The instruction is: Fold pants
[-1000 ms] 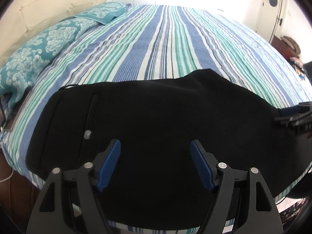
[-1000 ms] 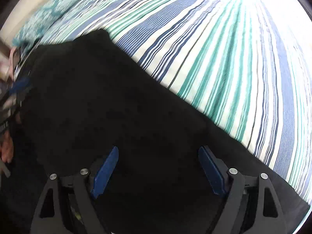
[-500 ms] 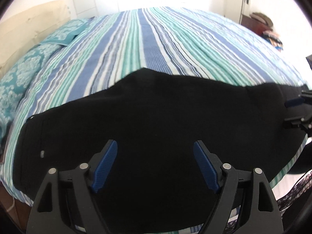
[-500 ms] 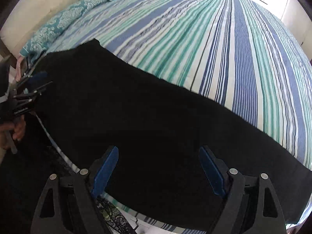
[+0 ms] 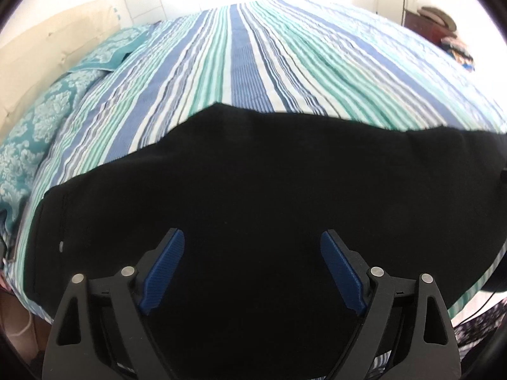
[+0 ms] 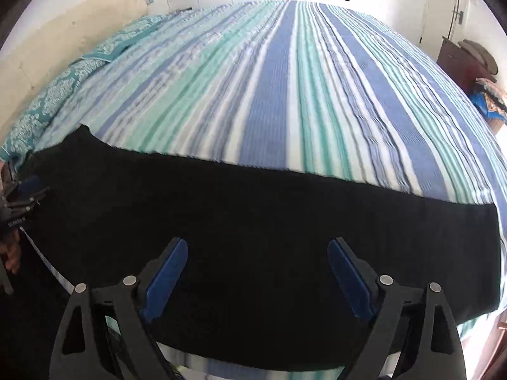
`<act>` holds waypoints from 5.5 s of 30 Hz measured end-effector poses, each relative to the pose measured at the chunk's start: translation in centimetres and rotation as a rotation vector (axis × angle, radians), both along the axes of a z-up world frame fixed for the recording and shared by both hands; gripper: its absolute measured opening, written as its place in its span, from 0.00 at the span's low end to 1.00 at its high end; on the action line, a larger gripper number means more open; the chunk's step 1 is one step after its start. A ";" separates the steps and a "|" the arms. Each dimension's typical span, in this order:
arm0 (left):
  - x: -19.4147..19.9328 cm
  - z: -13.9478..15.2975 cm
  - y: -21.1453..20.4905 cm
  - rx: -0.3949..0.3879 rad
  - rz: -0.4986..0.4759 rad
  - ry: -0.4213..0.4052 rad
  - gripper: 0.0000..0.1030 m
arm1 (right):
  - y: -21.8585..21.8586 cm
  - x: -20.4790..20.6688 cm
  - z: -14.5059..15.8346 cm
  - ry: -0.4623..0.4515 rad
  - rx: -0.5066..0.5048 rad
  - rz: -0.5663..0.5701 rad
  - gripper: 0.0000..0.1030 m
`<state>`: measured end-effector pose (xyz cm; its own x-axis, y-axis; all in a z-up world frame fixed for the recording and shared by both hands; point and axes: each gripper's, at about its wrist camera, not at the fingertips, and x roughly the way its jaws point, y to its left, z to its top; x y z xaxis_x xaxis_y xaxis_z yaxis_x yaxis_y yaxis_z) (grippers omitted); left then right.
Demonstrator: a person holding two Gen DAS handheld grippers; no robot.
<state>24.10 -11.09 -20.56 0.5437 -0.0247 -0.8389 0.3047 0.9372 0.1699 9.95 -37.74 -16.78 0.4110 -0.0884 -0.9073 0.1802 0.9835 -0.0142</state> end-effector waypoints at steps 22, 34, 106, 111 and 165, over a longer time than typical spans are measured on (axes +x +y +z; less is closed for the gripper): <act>-2.8 3.8 -11.0 -0.101 -0.083 0.035 0.86 | -22.1 -10.0 8.0 -0.371 0.123 -0.499 0.89; -3.2 5.0 -14.6 -0.036 -0.116 0.029 0.86 | -18.4 -8.9 7.6 -0.350 0.193 -0.382 0.96; -5.8 4.5 1.8 -0.500 0.025 0.037 0.86 | 14.1 -4.4 7.4 -0.284 0.090 0.195 0.82; -4.3 1.0 -3.0 -0.324 0.008 0.127 0.62 | 13.0 -8.3 6.3 -0.256 0.138 0.142 0.82; -4.1 -0.7 -0.2 -0.129 0.067 0.095 0.71 | 9.3 -7.9 1.5 -0.109 -0.196 -0.117 0.89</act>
